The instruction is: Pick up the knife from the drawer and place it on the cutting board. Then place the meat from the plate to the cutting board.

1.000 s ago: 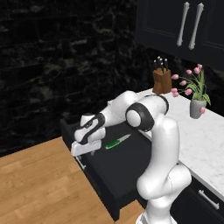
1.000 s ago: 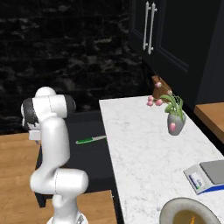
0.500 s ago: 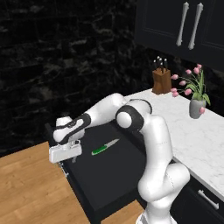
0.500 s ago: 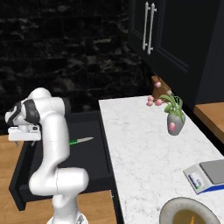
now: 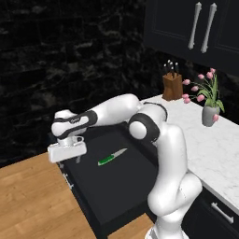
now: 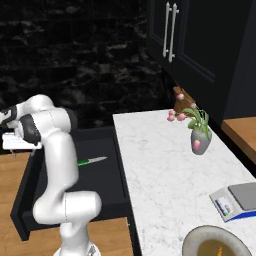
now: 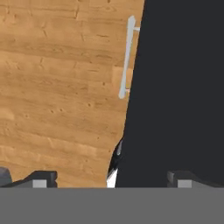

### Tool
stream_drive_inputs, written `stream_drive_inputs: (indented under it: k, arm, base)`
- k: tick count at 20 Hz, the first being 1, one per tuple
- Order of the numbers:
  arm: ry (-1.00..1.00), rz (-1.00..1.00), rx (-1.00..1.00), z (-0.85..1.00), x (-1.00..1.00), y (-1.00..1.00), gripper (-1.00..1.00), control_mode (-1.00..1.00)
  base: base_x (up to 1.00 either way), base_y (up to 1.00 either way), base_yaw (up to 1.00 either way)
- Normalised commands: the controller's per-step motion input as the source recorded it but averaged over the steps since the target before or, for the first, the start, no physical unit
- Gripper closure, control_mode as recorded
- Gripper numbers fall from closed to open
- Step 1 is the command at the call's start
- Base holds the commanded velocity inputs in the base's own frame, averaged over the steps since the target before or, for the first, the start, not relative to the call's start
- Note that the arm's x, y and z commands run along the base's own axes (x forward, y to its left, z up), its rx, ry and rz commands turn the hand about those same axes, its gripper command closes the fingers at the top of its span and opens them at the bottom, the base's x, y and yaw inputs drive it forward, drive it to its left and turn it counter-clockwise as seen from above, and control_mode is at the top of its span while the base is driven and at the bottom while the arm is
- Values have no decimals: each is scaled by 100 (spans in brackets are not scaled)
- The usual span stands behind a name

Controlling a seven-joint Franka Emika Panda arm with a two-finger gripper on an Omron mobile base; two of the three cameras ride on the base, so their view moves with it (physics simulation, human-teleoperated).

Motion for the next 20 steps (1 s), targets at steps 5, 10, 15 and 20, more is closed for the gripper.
stream_drive_inputs:
  k: [5, 10, 15, 20]
  arm:
    - [-18, -26, -3, 32, -32, -54, -100, -100]
    - [-9, -30, 0, 2, -72, -85, -100, -100]
    - [-1, -33, 0, 26, -18, -62, -100, -100]
    - [0, -34, 0, 27, 2, -41, -100, -100]
  base:
    - [0, 0, 0]
    - [0, 0, 0]
    - [0, 0, 0]
    - [0, 0, 0]
